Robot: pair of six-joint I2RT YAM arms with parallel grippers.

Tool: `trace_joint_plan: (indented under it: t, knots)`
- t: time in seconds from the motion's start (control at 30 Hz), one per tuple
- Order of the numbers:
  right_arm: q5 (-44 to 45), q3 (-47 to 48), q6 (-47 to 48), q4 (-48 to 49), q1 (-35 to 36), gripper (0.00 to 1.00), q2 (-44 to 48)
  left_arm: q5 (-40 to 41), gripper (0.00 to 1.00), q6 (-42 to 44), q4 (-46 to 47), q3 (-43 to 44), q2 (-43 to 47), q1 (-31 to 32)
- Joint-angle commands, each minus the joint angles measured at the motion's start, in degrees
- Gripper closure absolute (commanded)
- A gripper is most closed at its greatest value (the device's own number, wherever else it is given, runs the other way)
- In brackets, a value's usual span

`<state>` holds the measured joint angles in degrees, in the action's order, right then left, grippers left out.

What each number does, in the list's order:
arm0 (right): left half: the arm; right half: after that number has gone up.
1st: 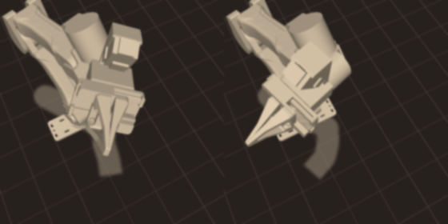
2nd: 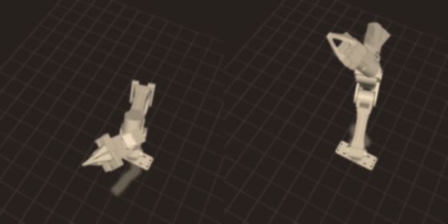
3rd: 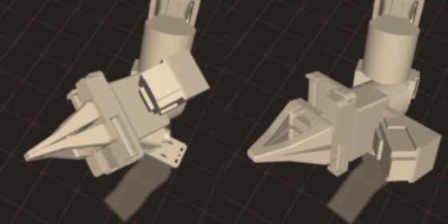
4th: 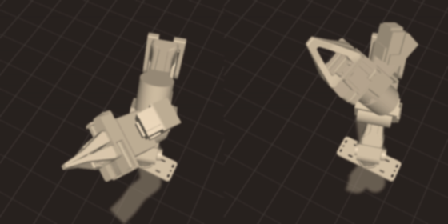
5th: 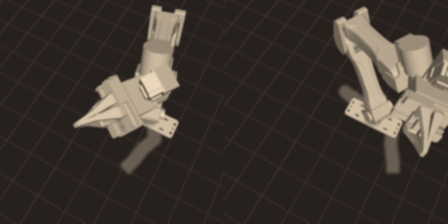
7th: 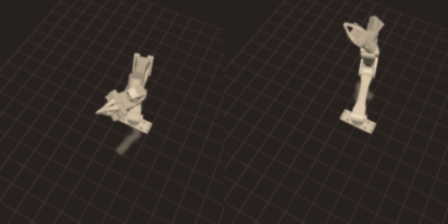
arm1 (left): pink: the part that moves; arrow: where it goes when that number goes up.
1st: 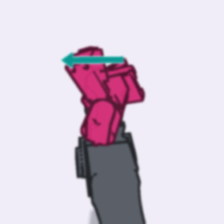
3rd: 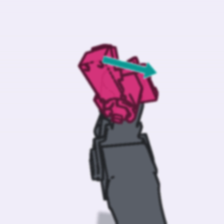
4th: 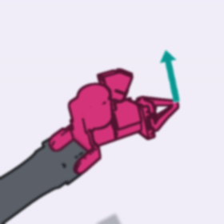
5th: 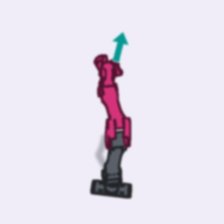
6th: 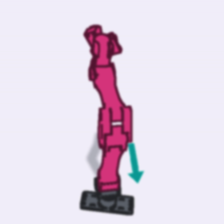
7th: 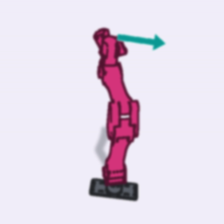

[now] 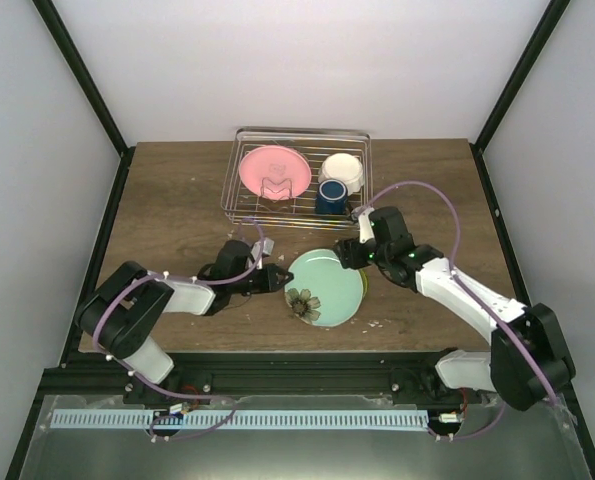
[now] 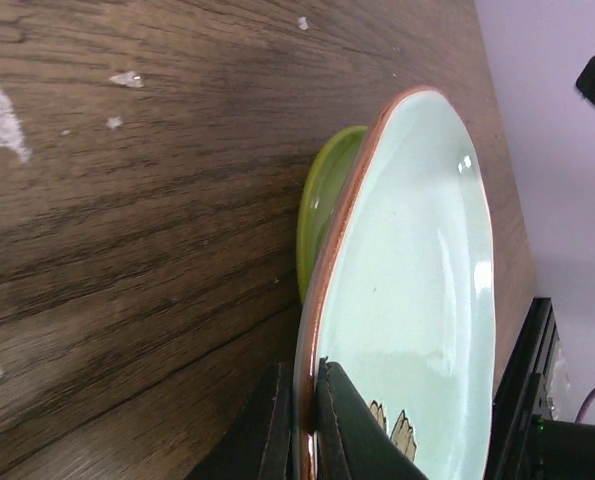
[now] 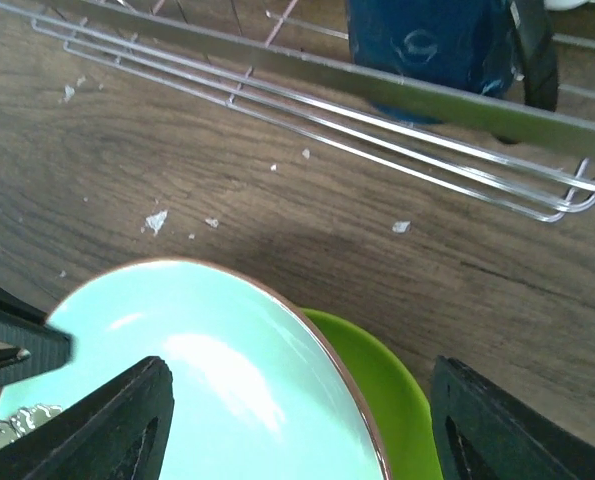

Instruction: Load the mixed dishes into the dish rack

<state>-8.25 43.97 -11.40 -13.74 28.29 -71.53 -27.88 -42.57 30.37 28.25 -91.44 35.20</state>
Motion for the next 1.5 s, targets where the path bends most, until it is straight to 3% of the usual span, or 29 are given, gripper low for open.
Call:
trace_joint_plan:
  t: [0.0,0.5,0.93,1.27,1.47]
  knots:
    - [-2.39,-0.17,-0.58,-0.96,0.18,0.29,-2.34,-5.21,1.00,-2.91,13.46,-1.41,0.19,-1.55]
    - [-4.04,-1.69,-0.12,1.14,0.09,0.29,-7.84,-7.54,1.00,-2.83,19.89,-3.97,-0.41,-2.39]
    - [-31.03,-3.08,3.98,5.08,0.01,0.61,-9.43,-11.64,1.00,-1.91,25.94,-6.06,1.21,-3.82]
    - [-34.78,-2.77,4.31,3.90,0.01,0.60,-10.66,-16.12,1.00,-2.74,30.34,-8.84,3.20,-8.66]
    - [-36.30,-2.29,4.51,3.97,0.01,0.63,-12.32,-17.17,1.00,-0.87,26.41,-9.54,7.25,-10.48]
